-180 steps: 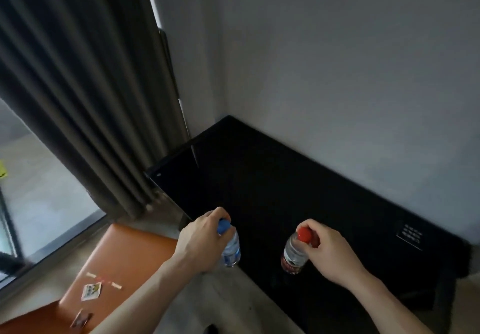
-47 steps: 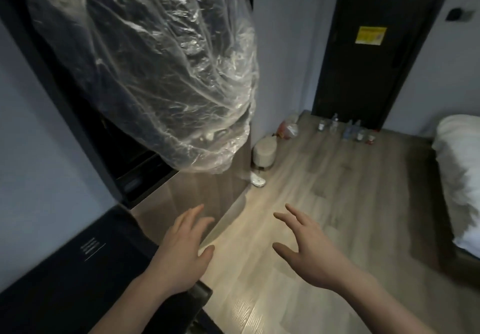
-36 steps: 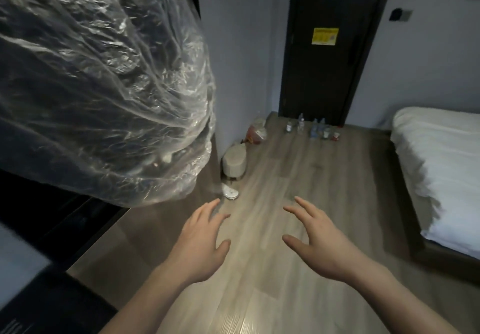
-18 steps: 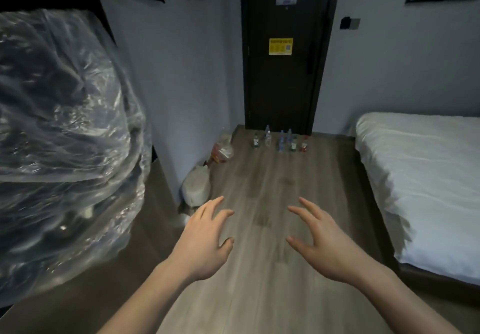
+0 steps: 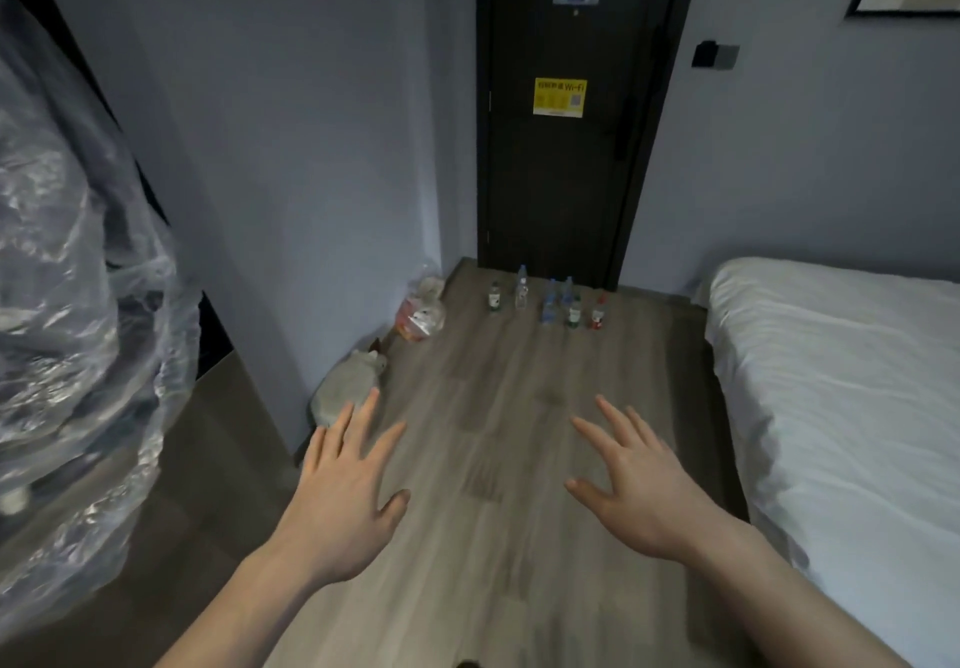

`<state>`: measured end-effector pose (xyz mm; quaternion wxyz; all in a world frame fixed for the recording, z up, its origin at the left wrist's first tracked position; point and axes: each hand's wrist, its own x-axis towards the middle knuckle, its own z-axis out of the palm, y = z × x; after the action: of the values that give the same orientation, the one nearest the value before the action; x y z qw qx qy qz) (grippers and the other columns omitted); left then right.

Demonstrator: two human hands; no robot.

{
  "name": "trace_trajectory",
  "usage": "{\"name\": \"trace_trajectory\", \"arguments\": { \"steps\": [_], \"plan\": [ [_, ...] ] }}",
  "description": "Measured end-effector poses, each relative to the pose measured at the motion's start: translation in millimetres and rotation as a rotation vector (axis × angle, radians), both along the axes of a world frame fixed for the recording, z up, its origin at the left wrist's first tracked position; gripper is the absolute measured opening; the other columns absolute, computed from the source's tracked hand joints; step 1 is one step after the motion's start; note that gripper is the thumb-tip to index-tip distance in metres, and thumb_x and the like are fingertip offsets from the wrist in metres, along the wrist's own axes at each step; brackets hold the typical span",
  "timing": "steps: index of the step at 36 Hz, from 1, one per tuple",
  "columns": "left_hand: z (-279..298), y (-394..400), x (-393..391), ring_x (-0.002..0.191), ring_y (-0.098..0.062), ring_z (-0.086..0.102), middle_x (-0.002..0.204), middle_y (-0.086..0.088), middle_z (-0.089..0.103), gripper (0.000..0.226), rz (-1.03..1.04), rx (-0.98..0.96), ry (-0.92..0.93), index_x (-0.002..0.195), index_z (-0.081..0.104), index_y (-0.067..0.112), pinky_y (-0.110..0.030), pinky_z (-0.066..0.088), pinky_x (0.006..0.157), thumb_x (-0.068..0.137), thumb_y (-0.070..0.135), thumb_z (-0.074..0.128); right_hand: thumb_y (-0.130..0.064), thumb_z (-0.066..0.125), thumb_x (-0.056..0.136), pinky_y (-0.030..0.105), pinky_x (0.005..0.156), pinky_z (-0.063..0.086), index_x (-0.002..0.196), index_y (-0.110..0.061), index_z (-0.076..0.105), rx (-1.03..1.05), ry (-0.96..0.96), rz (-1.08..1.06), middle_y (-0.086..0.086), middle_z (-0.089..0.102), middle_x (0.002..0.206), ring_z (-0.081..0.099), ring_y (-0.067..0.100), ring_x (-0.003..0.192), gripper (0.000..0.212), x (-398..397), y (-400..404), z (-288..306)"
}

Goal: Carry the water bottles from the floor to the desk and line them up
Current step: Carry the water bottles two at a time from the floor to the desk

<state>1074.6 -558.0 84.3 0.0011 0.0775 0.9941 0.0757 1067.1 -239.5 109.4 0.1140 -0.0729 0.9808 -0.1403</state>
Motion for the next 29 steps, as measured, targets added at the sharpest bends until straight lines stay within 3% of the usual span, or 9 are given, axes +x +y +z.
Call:
{"name": "trace_trajectory", "arguments": {
  "steps": [6, 12, 19, 29],
  "plan": [
    [-11, 25, -103, 0.151, -0.023, -0.023, 0.163, 0.003, -0.027, 0.074, -0.003, 0.017, -0.002, 0.159, 0.008, 0.035, -0.045, -0.007, 0.124, 0.097, 0.057, 0.041, -0.064, 0.041, 0.100, 0.047, 0.128, 0.004, 0.162, -0.041, 0.008, 0.022, 0.015, -0.023, -0.006, -0.014, 0.171, -0.012, 0.025, 0.158, 0.073, -95, 31, -9],
    [-16, 57, -222, 0.152, -0.025, -0.020, 0.163, 0.001, -0.027, 0.087, -0.067, 0.008, -0.024, 0.159, 0.008, 0.034, -0.045, -0.003, 0.124, 0.080, 0.070, 0.010, -0.065, 0.040, 0.099, 0.045, 0.127, 0.004, 0.162, -0.041, 0.011, 0.040, 0.009, -0.094, -0.007, -0.015, 0.171, -0.013, 0.024, 0.158, 0.073, -191, 63, -11],
    [-14, 116, -351, 0.151, -0.024, -0.022, 0.163, 0.000, -0.026, 0.073, -0.191, 0.018, -0.051, 0.159, 0.010, 0.031, -0.046, -0.007, 0.123, 0.098, 0.059, 0.038, -0.064, 0.040, 0.100, 0.047, 0.127, 0.005, 0.162, -0.040, 0.010, 0.085, 0.022, -0.193, -0.006, -0.015, 0.171, -0.013, 0.025, 0.158, 0.074, -280, 104, -15],
    [-12, 215, -494, 0.150, -0.022, -0.026, 0.163, 0.002, -0.027, 0.073, -0.277, 0.032, -0.029, 0.160, 0.008, 0.032, -0.042, -0.011, 0.120, 0.098, 0.056, 0.040, -0.065, 0.038, 0.100, 0.048, 0.129, 0.003, 0.163, -0.039, 0.007, 0.075, 0.011, -0.219, -0.005, -0.018, 0.170, -0.017, 0.025, 0.157, 0.074, -418, 191, -25]
  ]
}}
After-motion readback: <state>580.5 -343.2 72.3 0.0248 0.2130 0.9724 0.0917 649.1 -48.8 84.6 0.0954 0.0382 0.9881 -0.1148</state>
